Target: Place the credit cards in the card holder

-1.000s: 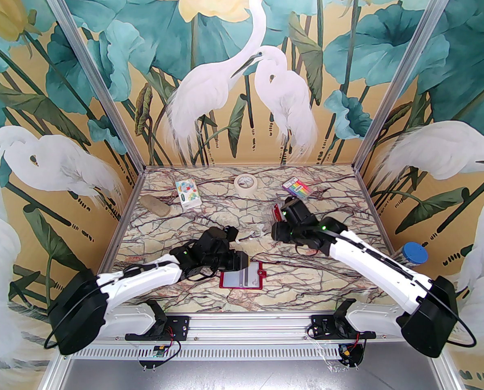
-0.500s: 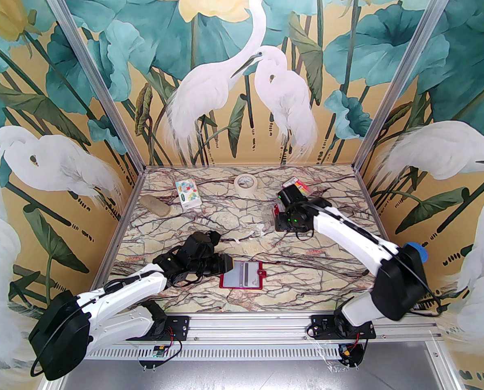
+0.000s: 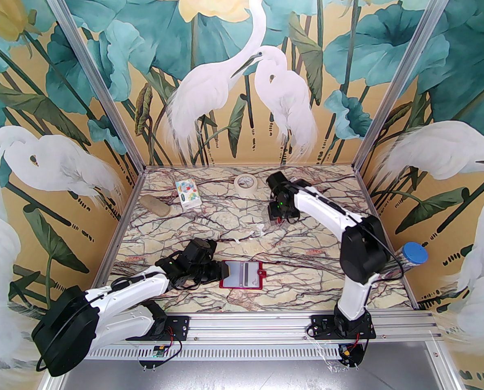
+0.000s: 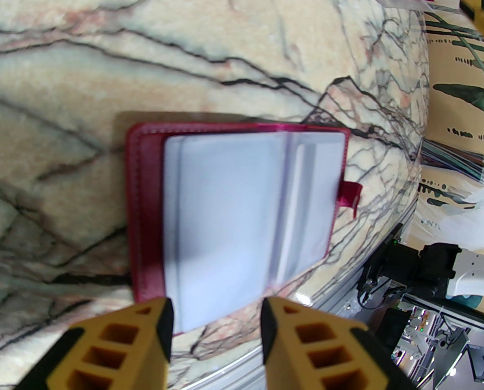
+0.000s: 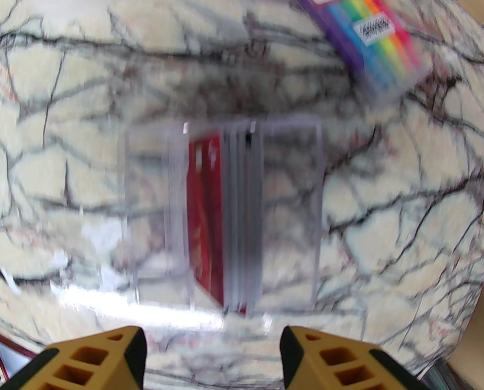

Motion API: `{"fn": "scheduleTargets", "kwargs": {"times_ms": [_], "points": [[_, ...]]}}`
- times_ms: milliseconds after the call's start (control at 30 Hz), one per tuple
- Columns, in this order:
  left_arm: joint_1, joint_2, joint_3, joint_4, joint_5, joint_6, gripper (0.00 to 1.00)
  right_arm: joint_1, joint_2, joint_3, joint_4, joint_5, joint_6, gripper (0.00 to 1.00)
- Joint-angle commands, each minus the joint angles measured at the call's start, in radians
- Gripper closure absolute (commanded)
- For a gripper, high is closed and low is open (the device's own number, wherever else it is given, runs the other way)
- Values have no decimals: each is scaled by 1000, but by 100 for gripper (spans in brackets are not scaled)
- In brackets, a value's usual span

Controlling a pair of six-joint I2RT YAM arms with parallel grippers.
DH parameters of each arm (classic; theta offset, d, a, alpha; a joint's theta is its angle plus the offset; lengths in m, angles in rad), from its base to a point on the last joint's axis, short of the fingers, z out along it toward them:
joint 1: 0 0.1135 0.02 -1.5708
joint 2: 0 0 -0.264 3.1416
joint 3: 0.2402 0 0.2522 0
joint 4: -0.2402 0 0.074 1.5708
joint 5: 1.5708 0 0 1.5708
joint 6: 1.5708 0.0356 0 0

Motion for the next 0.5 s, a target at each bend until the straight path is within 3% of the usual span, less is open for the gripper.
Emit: {"fn": "scheduleTargets", "kwargs": {"times_ms": [0, 467], "points": [[7, 6, -10, 24, -17, -1, 59, -22, 78, 70, -47, 24, -48, 41], [7, 6, -16, 21, -14, 2, 59, -35, 192, 152, -64, 38, -86, 47]]}}
